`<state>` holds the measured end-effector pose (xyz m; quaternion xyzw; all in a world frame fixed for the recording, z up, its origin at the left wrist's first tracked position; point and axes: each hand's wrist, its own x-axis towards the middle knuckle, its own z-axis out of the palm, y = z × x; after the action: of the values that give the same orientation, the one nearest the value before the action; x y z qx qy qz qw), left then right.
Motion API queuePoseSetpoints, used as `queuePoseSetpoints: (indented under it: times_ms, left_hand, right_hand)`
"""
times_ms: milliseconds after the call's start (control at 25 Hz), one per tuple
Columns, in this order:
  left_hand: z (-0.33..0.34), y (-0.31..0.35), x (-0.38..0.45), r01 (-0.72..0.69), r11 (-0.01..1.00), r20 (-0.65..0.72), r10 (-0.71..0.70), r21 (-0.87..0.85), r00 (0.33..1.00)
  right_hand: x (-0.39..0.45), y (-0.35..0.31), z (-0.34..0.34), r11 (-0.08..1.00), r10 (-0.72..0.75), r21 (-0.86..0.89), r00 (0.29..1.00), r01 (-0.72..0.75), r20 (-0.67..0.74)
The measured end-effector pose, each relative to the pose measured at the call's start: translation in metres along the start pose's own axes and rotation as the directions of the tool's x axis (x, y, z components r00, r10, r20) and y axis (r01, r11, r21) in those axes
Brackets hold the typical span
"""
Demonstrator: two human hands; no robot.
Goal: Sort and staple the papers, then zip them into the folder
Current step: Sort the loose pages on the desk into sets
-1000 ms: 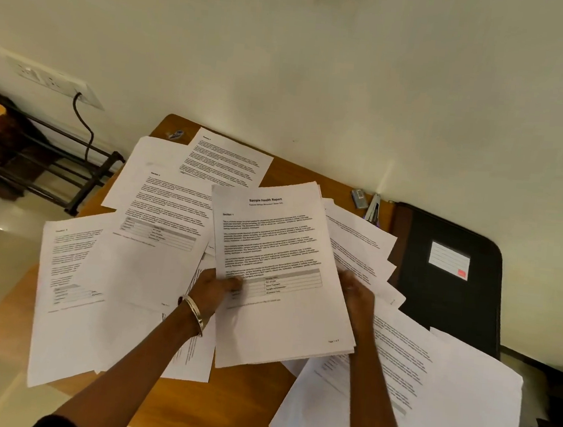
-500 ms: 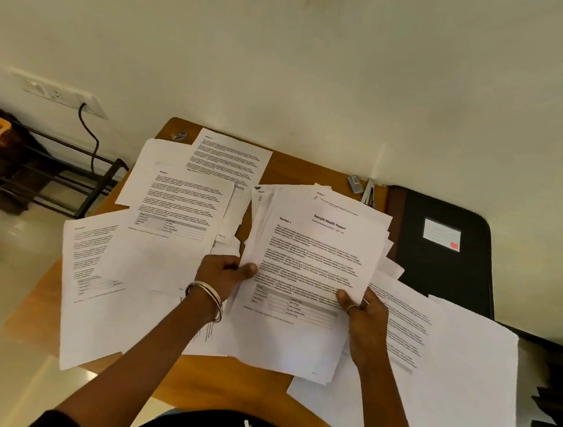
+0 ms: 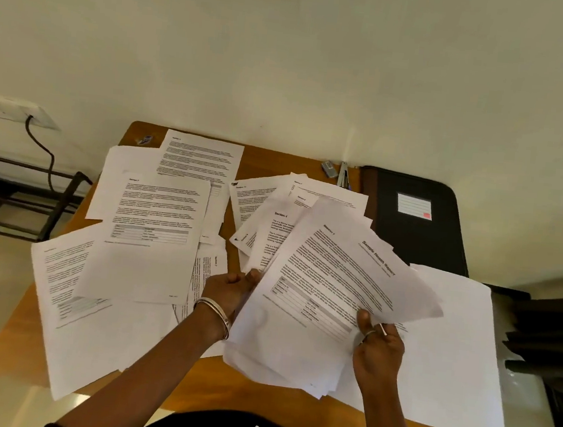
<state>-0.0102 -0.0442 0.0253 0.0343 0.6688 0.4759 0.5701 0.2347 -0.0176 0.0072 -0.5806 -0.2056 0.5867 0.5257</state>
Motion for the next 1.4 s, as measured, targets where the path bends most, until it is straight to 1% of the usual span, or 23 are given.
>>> queuePoseSetpoints:
  times_ms: [120,240,480,560,640,720,760,840,920,960,1000,1040,1080,1120,1160,1200,1240,1280,1320,1400]
  left_hand:
    - [0.004,-0.001,0.002,0.002,1.0,0.039,-0.003,0.026,0.999]
    - [0.011,-0.005,0.001,0.007,0.998,0.094,-0.013,0.066,0.996]
    - [0.043,-0.016,-0.007,-0.033,0.988,0.128,0.013,0.151,0.992]
    - [0.057,-0.023,-0.011,-0.074,0.981,0.145,0.048,0.178,0.988]
    - [0.077,-0.028,-0.019,-0.13,0.958,0.2,0.08,0.254,0.976]
    - [0.096,-0.034,-0.022,-0.214,0.911,0.319,0.098,0.353,0.943]
    - [0.102,-0.037,-0.022,-0.268,0.877,0.37,0.114,0.398,0.922]
    - [0.113,-0.044,-0.022,-0.338,0.813,0.397,0.146,0.474,0.906]
    - [0.122,-0.054,-0.021,-0.369,0.771,0.361,0.193,0.519,0.912]
    - [0.125,-0.058,-0.021,-0.351,0.767,0.296,0.219,0.536,0.93]
    - [0.126,-0.061,-0.022,-0.311,0.776,0.199,0.239,0.549,0.95]
    - [0.123,-0.065,-0.022,-0.255,0.796,0.086,0.25,0.549,0.964]
    - [0.117,-0.069,-0.021,-0.218,0.821,0.002,0.255,0.527,0.967]
    - [0.111,-0.073,-0.02,-0.194,0.843,-0.057,0.256,0.502,0.965]
    - [0.105,-0.076,-0.021,-0.184,0.854,-0.092,0.26,0.487,0.961]
    - [0.103,-0.078,-0.021,-0.178,0.86,-0.117,0.262,0.478,0.958]
    - [0.101,-0.081,-0.02,-0.18,0.869,-0.139,0.271,0.461,0.953]
    - [0.101,-0.082,-0.02,-0.177,0.88,-0.168,0.274,0.44,0.947]
    - [0.102,-0.082,-0.02,-0.179,0.885,-0.188,0.282,0.43,0.941]
    - [0.107,-0.081,-0.019,-0.191,0.884,-0.206,0.3,0.427,0.931]
  right_hand:
    - [-0.008,0.001,-0.008,1.0,0.005,0.02,1.0,-0.005,-0.025]
    - [-0.014,0.001,-0.02,1.0,0.007,0.005,0.999,-0.006,-0.042]
    - [-0.005,-0.004,-0.056,0.995,0.097,0.018,0.991,-0.096,-0.087]
    - [0.006,-0.013,-0.068,0.995,0.079,-0.053,0.994,-0.083,-0.071]
    - [0.017,-0.021,-0.081,0.98,0.037,-0.193,0.999,-0.044,-0.039]
    - [0.029,-0.023,-0.093,0.947,0.014,-0.322,1.0,-0.013,0.002]
    - [0.033,-0.022,-0.096,0.933,0.006,-0.359,1.0,0.003,0.024]
    - [0.043,-0.027,-0.1,0.901,-0.006,-0.433,0.998,0.031,0.059]
    - [0.056,-0.04,-0.109,0.888,0.035,-0.459,0.992,0.025,0.122]
    - [0.066,-0.051,-0.118,0.881,0.032,-0.47,0.989,0.041,0.146]
    - [0.077,-0.061,-0.128,0.847,-0.033,-0.526,0.995,0.079,0.096]
    - [0.091,-0.07,-0.14,0.756,-0.133,-0.647,0.991,0.095,-0.011]
    - [0.107,-0.076,-0.156,0.633,-0.229,-0.773,0.965,0.05,-0.125]
    - [0.121,-0.081,-0.172,0.501,-0.262,-0.863,0.939,-0.066,-0.224]
    - [0.133,-0.083,-0.186,0.419,-0.222,-0.888,0.926,-0.19,-0.304]
    - [0.142,-0.085,-0.199,0.393,-0.135,-0.879,0.929,-0.268,-0.344]
    - [0.149,-0.085,-0.208,0.418,-0.05,-0.862,0.94,-0.287,-0.338]
    - [0.152,-0.088,-0.214,0.453,-0.018,-0.851,0.951,-0.267,-0.308]
    - [0.155,-0.091,-0.218,0.487,-0.037,-0.843,0.959,-0.227,-0.28]
    - [0.157,-0.107,-0.213,0.495,-0.157,-0.855,0.952,-0.154,-0.263]
